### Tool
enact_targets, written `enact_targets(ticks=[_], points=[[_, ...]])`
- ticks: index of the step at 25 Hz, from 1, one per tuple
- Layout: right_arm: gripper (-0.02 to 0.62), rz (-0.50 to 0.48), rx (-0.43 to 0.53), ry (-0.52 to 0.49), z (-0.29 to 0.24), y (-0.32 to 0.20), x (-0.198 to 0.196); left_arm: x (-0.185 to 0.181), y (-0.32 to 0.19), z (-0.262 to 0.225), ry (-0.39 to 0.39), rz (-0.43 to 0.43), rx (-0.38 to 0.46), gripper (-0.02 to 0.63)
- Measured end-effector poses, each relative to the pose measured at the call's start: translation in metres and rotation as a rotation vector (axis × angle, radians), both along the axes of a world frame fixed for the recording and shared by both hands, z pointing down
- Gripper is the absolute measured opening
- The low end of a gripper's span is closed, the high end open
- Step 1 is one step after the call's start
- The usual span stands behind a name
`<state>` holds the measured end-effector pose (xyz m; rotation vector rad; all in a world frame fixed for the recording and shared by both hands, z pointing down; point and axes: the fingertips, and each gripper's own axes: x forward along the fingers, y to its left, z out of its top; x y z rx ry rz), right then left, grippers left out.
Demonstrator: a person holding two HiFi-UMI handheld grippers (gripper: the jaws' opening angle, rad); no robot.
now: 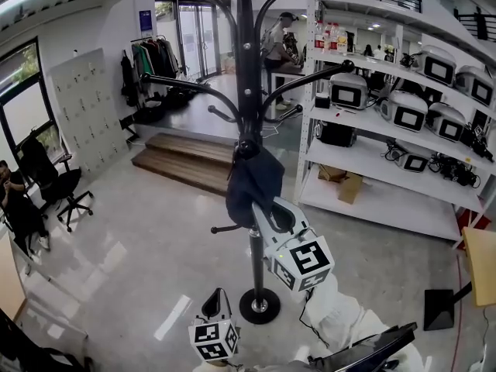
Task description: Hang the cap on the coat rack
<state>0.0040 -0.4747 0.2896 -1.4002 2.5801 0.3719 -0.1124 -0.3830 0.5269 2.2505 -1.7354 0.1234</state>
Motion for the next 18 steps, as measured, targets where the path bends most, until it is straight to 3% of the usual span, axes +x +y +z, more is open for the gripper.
enact_targets(ticks=[6,18], points=[[0.057,0.005,-0.022,0.009,0.01,0.003,0.0,0.009,0.003,0.003,-0.002,0.016,-0.008,0.002],[0.167,0.01,-0.035,0.009,0.021,0.015,0.004,0.013,0.017,0.004,-0.001,0.021,-0.012,0.002]])
